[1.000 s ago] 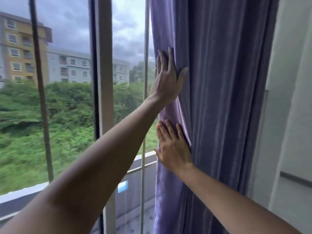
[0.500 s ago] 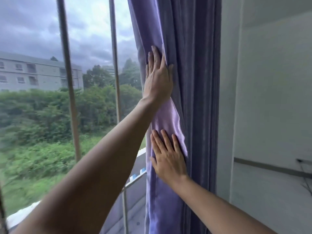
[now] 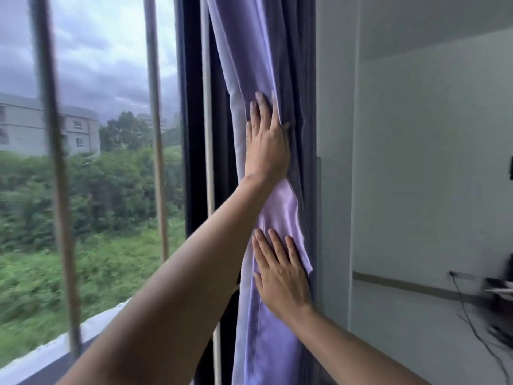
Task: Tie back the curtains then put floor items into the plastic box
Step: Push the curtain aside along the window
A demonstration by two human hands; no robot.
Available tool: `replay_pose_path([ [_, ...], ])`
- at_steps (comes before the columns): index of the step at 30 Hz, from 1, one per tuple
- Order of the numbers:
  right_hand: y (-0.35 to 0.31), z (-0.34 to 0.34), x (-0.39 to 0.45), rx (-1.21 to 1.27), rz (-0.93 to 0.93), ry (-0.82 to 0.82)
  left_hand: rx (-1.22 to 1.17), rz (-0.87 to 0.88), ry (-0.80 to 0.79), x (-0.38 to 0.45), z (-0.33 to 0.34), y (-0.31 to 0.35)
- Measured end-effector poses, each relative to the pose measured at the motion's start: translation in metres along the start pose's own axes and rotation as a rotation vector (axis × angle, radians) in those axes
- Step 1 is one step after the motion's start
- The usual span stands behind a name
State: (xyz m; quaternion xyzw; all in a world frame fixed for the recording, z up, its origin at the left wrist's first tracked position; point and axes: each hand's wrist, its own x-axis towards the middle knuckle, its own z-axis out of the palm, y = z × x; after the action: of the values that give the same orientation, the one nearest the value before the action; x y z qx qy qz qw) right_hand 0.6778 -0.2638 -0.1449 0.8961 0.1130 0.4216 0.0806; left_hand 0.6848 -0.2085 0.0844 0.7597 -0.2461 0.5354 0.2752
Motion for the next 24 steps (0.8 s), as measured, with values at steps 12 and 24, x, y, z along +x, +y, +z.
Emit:
replay_pose_path([
  [12, 0.101, 0.121, 0.039, 0.057, 0.029, -0.040, -0.055, -0.025, -0.075, 0.051, 0.150, -0.021],
  [24, 0.123, 0.163, 0.046, 0.113, 0.044, -0.049, 0.019, -0.049, -0.081, 0.062, 0.187, -0.036],
])
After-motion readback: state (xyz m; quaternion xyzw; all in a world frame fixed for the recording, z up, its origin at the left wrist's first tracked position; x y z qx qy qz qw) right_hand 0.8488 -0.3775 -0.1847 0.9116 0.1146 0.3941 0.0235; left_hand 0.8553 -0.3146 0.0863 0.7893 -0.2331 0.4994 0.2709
